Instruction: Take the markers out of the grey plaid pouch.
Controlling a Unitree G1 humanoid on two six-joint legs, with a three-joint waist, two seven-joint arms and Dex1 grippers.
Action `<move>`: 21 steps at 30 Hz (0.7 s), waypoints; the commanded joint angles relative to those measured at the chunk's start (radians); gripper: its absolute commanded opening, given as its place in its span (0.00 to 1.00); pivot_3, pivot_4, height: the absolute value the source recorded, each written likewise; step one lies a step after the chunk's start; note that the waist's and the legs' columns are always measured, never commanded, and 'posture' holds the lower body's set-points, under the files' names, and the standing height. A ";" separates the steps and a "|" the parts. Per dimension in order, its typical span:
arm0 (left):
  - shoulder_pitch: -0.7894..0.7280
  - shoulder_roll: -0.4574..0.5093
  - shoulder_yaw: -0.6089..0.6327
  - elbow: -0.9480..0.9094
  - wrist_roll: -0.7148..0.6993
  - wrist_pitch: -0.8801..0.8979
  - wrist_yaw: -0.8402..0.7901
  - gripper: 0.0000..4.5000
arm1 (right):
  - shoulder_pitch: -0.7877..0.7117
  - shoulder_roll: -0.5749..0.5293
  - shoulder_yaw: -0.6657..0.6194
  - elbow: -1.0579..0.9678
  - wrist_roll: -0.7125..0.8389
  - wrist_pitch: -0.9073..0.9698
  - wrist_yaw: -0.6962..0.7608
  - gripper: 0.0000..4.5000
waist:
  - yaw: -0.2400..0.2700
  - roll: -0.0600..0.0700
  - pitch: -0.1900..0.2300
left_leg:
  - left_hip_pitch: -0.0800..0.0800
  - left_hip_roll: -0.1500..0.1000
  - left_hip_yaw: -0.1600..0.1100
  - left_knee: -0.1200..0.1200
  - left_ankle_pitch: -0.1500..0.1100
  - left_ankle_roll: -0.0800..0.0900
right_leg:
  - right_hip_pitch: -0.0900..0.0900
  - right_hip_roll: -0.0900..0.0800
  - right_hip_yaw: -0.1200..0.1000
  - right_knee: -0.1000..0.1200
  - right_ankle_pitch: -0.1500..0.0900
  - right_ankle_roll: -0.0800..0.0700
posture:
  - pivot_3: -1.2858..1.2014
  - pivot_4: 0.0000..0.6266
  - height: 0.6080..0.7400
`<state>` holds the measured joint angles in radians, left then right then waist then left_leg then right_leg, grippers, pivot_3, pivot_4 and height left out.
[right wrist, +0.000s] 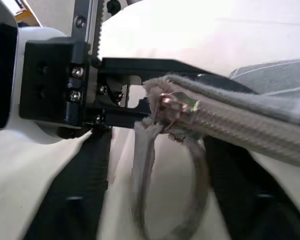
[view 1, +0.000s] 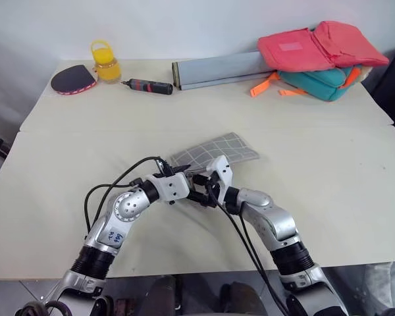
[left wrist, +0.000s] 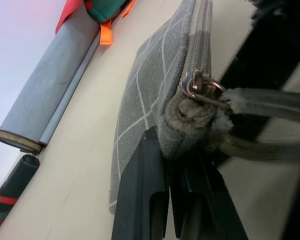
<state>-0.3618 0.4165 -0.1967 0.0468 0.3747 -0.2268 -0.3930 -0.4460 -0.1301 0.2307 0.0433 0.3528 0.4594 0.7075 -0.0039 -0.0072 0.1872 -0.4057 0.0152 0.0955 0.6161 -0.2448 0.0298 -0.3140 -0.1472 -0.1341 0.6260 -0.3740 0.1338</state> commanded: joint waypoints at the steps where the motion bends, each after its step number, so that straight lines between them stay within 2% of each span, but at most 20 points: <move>1: -0.005 0.010 0.005 -0.021 -0.004 -0.009 0.009 0.00 | 0.006 -0.020 -0.019 -0.038 0.003 -0.018 0.016 0.28 | 0.000 0.000 0.000 | 0.000 0.000 0.000 0.000 0.000 0.000 | 0.000 0.000 0.000 0.000 0.000 0.000 | 0.52 0.24 1.00; 4: 0.012 0.033 0.023 -0.034 -0.022 -0.025 -0.001 0.00 | 0.029 -0.078 -0.046 -0.068 0.005 -0.018 0.031 0.05 | 0.001 0.000 0.000 | 0.000 0.000 0.000 0.000 0.000 0.000 | 0.000 0.000 0.000 0.000 0.000 0.000 | 0.52 0.24 1.00; 5: 0.021 0.046 0.034 -0.040 -0.043 -0.038 -0.012 0.00 | 0.034 -0.105 -0.060 -0.078 0.009 -0.016 0.039 0.01 | 0.001 0.000 0.000 | 0.000 0.000 0.000 0.000 0.000 0.000 | 0.000 0.000 0.000 0.000 0.000 0.000 | 0.52 0.24 1.00; 9: 0.059 0.118 0.114 -0.040 -0.194 -0.109 -0.083 0.00 | 0.036 -0.224 -0.122 -0.095 0.035 -0.008 0.102 0.01 | 0.000 0.000 0.000 | 0.000 0.000 0.001 0.000 0.000 0.000 | -0.001 -0.001 0.000 0.000 0.000 0.000 | 0.52 0.24 1.00; 13: 0.089 0.185 0.184 -0.003 -0.341 -0.184 -0.166 0.00 | 0.004 -0.345 -0.189 -0.007 0.010 -0.056 0.159 0.01 | -0.001 0.000 0.000 | 0.000 0.001 0.001 -0.001 0.000 0.000 | -0.001 -0.001 0.000 -0.001 0.000 0.000 | 0.52 0.24 1.00; 17: 0.112 0.218 0.215 0.023 -0.394 -0.213 -0.207 0.00 | -0.023 -0.433 -0.218 0.108 -0.027 -0.142 0.203 0.01 | -0.001 0.000 0.000 | 0.000 0.001 0.002 -0.001 0.000 0.000 | -0.001 -0.001 0.000 -0.001 0.000 0.000 | 0.52 0.24 1.00; 21: 0.116 0.213 0.220 0.028 -0.407 -0.216 -0.215 0.00 | -0.038 -0.462 -0.222 0.178 -0.053 -0.204 0.229 0.01 | 0.000 0.000 0.000 | 0.000 0.001 0.002 -0.001 0.000 0.000 | -0.001 0.000 0.000 -0.001 0.000 0.000 | 0.52 0.24 1.00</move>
<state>-0.2502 0.6242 -0.0164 0.0858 -0.0024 -0.4267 -0.6122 -0.4728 -0.5568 0.0396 0.1973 0.3206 0.2883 0.9346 -0.0037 -0.0073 0.1873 -0.4056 0.0158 0.0977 0.6151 -0.2446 0.0299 -0.3146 -0.1476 -0.1341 0.6247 -0.3741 0.1334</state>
